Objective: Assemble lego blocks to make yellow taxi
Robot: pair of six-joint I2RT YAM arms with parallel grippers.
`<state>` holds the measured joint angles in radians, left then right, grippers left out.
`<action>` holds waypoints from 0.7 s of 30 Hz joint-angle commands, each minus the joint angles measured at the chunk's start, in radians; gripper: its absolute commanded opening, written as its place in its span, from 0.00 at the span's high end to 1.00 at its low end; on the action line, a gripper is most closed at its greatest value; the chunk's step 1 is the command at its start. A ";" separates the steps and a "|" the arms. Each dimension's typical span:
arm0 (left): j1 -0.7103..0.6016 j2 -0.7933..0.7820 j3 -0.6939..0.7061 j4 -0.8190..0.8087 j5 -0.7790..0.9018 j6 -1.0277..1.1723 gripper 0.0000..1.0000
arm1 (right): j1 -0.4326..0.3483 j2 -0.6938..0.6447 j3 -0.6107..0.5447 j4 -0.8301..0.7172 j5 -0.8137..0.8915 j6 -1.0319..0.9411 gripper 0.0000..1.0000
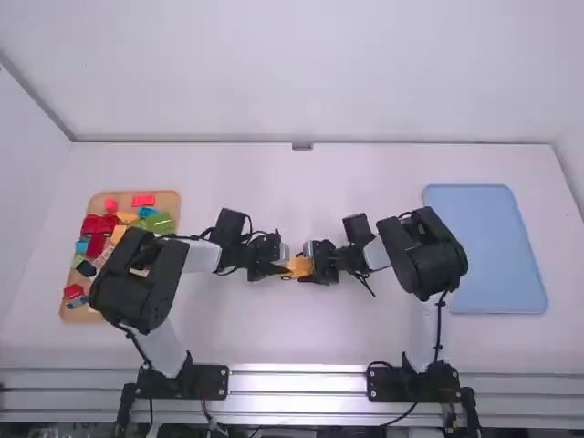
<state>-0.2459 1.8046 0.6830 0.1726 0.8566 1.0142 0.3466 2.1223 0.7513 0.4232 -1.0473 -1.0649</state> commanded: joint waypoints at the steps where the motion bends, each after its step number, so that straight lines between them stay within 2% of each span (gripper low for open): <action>1: -0.002 0.012 -0.010 -0.010 0.021 -0.004 0.96 | 0.000 0.012 0.001 -0.010 0.016 -0.017 0.49; 4: -0.002 0.012 -0.009 -0.010 0.021 -0.003 0.91 | 0.000 0.012 0.001 -0.013 0.016 -0.017 0.49; 7: -0.002 0.012 -0.009 -0.006 0.021 -0.003 0.77 | 0.000 0.012 0.001 -0.013 0.016 -0.017 0.50; 8: -0.002 0.012 -0.009 -0.003 0.021 -0.003 0.66 | 0.000 0.012 0.001 -0.013 0.016 -0.017 0.49; 11: -0.002 0.012 -0.009 0.002 0.021 -0.003 0.54 | 0.000 0.012 0.001 -0.013 0.016 -0.016 0.49; 14: 0.000 0.012 -0.009 0.019 0.022 -0.004 0.50 | 0.000 0.012 0.001 -0.013 0.016 -0.017 0.49; 21: 0.011 0.006 0.000 0.050 0.051 -0.004 0.49 | 0.000 0.012 0.001 -0.013 0.020 -0.017 0.49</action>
<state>-0.2451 1.8046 0.6834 0.2253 0.8623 1.0138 0.3466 2.1223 0.7513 0.4168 -1.0512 -1.0725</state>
